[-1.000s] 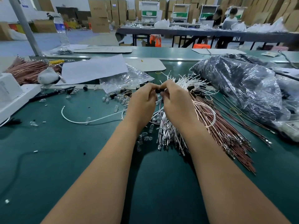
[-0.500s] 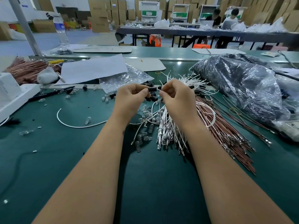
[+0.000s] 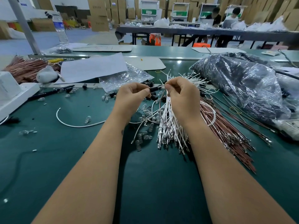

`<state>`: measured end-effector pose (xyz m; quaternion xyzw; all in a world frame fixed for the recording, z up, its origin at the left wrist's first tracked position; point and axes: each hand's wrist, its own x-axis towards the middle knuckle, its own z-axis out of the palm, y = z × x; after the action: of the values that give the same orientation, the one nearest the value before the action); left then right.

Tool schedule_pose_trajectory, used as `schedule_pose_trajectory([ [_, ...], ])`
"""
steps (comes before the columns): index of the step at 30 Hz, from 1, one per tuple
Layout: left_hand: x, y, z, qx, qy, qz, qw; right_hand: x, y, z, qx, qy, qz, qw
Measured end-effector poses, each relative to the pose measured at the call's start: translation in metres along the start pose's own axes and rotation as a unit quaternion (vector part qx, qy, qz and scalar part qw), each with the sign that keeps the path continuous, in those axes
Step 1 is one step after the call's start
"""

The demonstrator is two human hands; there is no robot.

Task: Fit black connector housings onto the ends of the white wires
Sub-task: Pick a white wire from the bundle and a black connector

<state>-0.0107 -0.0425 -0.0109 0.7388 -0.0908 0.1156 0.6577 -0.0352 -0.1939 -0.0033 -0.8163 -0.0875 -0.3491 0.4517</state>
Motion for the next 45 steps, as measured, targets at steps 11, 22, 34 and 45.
schedule_pose_trajectory([
  [11,-0.006,0.003,0.009,-0.017,-0.031,0.067,0.997,-0.001,-0.007,0.000,0.093,-0.002,0.070,0.993],
  [22,-0.006,0.002,0.010,0.108,0.006,0.140,0.984,-0.002,-0.004,0.001,0.068,-0.008,0.047,0.997],
  [34,-0.009,0.010,0.013,0.000,0.005,0.115,0.993,-0.003,-0.006,0.001,0.172,-0.042,0.083,0.981],
  [45,-0.005,0.015,0.005,-0.051,-0.080,0.059,0.994,-0.001,-0.010,-0.002,0.274,-0.056,0.123,0.952],
])
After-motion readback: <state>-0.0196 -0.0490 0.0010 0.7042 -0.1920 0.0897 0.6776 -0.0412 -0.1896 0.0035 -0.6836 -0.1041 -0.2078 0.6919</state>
